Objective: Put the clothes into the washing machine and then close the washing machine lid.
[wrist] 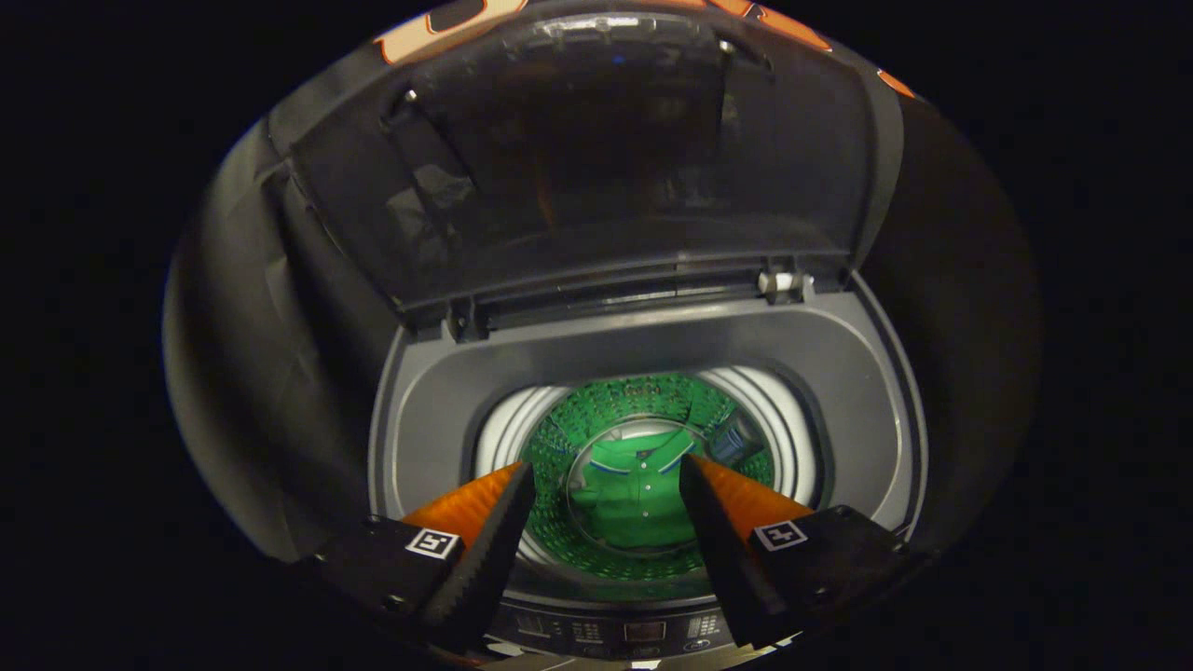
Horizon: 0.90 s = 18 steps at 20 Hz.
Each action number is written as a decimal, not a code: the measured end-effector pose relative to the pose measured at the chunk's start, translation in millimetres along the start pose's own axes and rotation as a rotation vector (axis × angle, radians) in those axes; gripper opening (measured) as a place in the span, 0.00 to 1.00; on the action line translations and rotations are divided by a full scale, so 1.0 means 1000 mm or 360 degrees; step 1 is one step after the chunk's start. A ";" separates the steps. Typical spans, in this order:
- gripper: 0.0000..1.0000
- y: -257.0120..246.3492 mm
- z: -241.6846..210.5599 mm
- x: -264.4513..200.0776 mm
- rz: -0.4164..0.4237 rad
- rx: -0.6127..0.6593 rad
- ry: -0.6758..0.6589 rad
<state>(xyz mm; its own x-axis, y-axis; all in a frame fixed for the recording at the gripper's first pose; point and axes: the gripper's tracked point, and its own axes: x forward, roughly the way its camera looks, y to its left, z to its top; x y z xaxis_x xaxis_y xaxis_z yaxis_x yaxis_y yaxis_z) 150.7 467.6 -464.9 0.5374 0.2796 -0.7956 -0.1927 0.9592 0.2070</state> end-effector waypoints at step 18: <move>0.98 0.041 0.192 -0.165 0.0116 -0.0153 -0.0759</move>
<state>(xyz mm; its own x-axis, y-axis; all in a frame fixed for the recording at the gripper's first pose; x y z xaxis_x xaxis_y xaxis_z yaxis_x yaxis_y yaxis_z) 211.8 469.0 -215.3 0.8313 0.3558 -0.4271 -0.3069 0.9344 0.1811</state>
